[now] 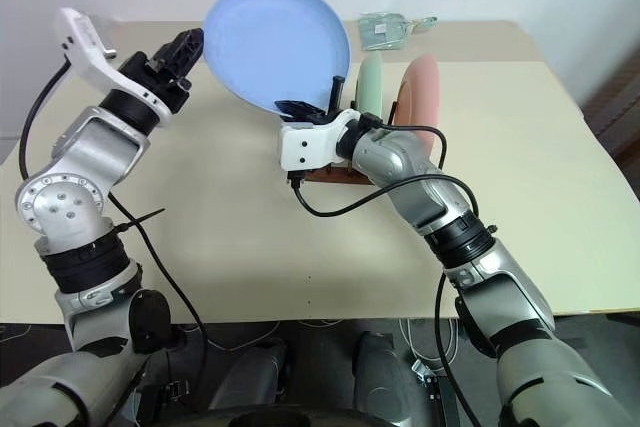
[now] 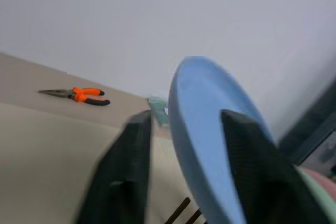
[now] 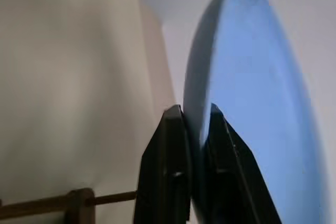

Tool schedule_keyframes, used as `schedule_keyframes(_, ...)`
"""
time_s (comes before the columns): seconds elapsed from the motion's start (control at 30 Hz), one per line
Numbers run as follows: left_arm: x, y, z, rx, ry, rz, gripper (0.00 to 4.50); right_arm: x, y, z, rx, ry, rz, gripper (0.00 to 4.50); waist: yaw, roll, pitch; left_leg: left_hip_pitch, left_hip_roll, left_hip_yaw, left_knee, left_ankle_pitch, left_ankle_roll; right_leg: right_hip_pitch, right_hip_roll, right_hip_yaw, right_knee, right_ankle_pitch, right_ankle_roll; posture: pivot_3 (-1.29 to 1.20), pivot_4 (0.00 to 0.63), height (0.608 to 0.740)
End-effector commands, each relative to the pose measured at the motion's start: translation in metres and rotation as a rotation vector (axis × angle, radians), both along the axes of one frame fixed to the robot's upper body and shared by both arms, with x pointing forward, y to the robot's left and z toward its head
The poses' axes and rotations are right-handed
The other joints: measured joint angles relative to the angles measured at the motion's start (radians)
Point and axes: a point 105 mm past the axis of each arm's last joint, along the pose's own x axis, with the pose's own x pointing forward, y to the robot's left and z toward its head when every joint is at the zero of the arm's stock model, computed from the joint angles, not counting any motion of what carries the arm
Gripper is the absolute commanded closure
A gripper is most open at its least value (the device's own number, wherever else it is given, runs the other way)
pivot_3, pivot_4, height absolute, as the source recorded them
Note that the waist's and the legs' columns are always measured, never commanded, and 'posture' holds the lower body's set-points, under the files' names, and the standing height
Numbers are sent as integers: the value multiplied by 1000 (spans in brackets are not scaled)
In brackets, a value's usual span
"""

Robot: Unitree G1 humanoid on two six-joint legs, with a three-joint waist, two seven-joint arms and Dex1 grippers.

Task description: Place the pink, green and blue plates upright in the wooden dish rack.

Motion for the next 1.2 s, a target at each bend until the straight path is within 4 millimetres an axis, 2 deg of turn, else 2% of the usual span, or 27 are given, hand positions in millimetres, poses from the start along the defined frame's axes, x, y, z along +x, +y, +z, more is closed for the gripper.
schedule_keyframes(0.03,-3,63,20,-143,-82,255,420,-27,8,36,214,15,126,4500,-5,0,0,0,1,0,0,0,-1,0,1,0,0,0,-1,0,150,740)
schedule_keyframes(0.1,-1,86,7,17,-55,407,420,-39,8,41,366,153,194,4500,-6,0,0,1,1,0,-1,2,-3,0,1,0,0,0,-1,0,150,740)
schedule_keyframes(0.2,3,87,-26,329,-2,462,420,-56,5,50,621,402,299,4500,-4,1,0,1,1,1,-2,1,-2,0,2,1,0,1,-1,0,150,740)
schedule_keyframes(0.33,-2,46,-77,622,8,282,420,-64,-4,53,927,718,357,4500,12,1,0,-1,0,-2,-1,0,0,0,2,1,0,1,-2,0,150,740)
schedule_keyframes(0.43,-21,-5,-119,760,5,4,420,-60,-7,47,1081,886,315,4500,14,1,0,-1,0,-2,-1,0,0,-1,2,2,0,0,-6,0,150,740)
schedule_keyframes(0.53,-41,-32,-149,823,14,-190,420,-54,-12,46,1209,977,271,4500,1,4,1,0,1,-2,-2,0,0,-2,2,2,1,0,-6,0,150,740)
schedule_keyframes(0.77,-51,-52,-159,788,22,-306,420,-45,-31,55,1371,1033,208,4500,-4,7,0,-1,1,0,-4,0,0,-7,2,2,5,0,-7,0,150,740)
schedule_keyframes(1.2,-64,-73,-170,836,5,-442,420,-30,-42,65,1541,1210,164,4500,-5,8,1,-1,1,0,-4,0,1,-7,2,2,4,0,-6,0,150,740)
